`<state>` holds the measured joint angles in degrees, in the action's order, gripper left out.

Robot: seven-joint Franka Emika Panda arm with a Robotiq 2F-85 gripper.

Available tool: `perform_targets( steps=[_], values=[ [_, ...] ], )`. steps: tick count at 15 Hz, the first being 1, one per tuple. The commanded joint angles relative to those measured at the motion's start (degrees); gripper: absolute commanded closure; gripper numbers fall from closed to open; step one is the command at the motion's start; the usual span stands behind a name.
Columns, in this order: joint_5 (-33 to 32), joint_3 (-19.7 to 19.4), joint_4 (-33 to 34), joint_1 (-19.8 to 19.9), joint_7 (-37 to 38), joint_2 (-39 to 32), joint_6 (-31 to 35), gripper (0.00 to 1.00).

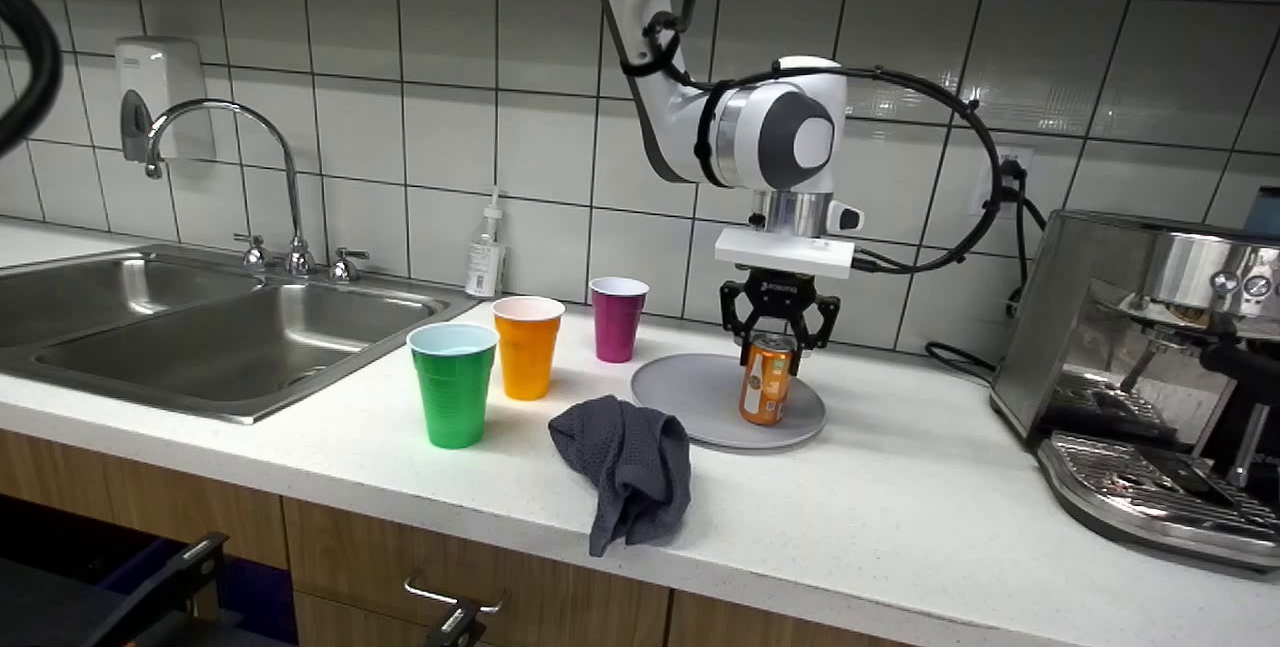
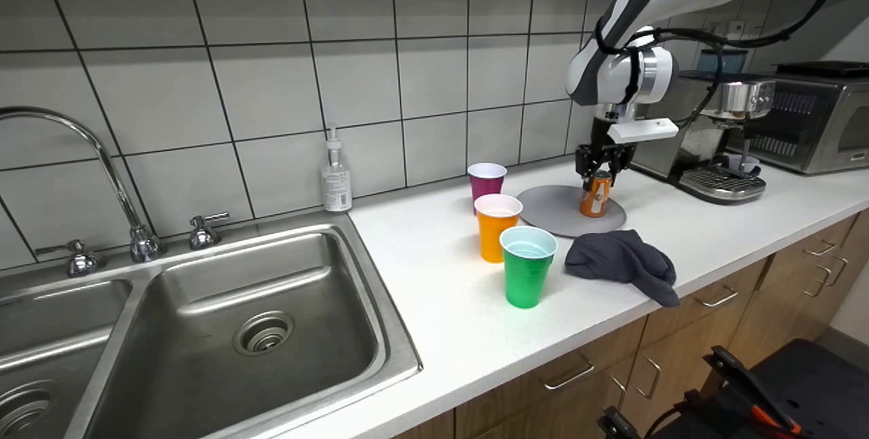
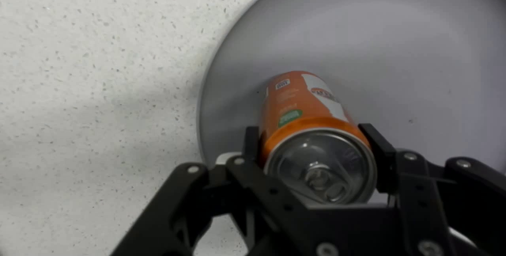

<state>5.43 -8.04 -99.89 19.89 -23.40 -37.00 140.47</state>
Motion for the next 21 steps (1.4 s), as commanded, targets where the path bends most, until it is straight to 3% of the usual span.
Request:
perform_targets(
  steps=[1, 21],
  values=[
    [0.09, 1.9, 0.9, 2.1, -0.61, 1.23, 0.12, 0.62],
    [0.81, -0.36, 7.27, 7.21, 3.7, -0.85, -0.25, 0.62]
  ],
)
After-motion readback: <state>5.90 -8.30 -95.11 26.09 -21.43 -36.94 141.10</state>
